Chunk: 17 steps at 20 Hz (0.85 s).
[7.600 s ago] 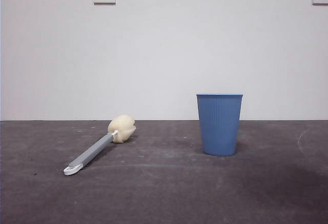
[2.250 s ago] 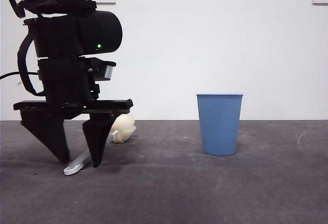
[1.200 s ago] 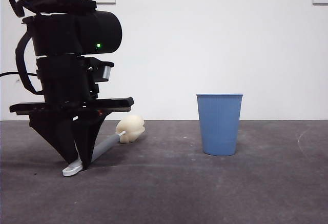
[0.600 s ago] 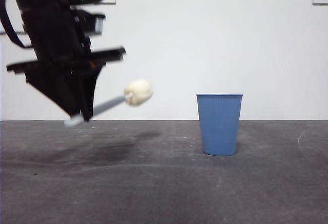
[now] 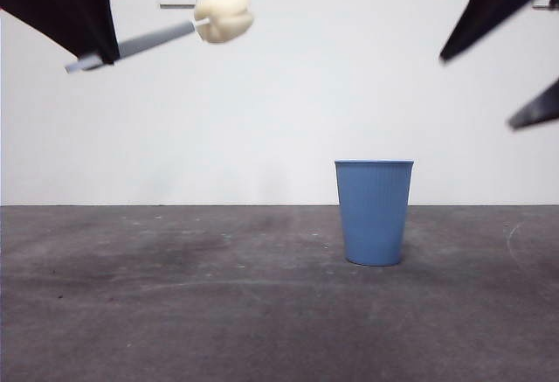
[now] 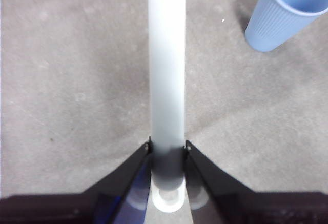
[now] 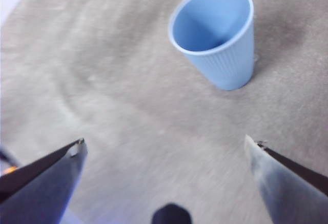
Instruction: Pick up the cup brush,pick up the cup,insert the brush into the cup,clean the cup,put the cup brush back,put the cup back to the fixed position on the table
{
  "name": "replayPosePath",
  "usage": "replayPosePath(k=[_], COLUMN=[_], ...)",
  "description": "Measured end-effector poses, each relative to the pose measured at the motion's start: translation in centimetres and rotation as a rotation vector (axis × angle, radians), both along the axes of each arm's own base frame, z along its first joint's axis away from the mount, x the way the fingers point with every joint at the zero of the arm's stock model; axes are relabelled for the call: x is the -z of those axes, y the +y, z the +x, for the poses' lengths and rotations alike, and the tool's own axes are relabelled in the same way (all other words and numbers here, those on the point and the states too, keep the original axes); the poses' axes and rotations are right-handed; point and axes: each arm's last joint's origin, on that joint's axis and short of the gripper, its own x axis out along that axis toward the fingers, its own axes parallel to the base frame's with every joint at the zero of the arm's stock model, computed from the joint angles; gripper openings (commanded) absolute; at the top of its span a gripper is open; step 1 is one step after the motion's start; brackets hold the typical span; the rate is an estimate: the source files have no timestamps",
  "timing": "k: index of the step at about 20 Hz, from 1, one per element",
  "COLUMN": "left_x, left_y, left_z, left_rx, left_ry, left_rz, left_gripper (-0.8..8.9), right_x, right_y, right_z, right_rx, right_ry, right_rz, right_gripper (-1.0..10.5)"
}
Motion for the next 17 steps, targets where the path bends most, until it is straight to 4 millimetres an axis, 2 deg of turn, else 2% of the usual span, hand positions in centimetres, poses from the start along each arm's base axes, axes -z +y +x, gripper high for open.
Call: replayPosePath(k=[4, 7, 10, 17], left_x=[-0.5, -0.4, -0.5, -0.5], left_y=[0.5, 0.5, 0.5, 0.5], left_z=[-0.8, -0.8, -0.8, -0.8], left_rx=[0.013, 0.018, 0.021, 0.021], left_ry=[-0.01, -0.006, -0.01, -0.009], left_rz=[0.008, 0.016, 0.017, 0.017], left_gripper=[-0.08, -0.08, -0.08, -0.08], right_x=[4.7, 5.7, 6.6, 10.8], right_y=[0.5, 1.1, 1.9, 4.1], right_z=[-0.3, -0.1, 1.1, 4.3], right_rx=[0.078, 0.1, 0.103, 0.107], right_ry=[-0.071, -0.138, -0.162, -0.226], right_rz=[-0.028, -0.028, -0.041, -0.095], right_gripper=[6.2, 6.2, 6.2, 6.2])
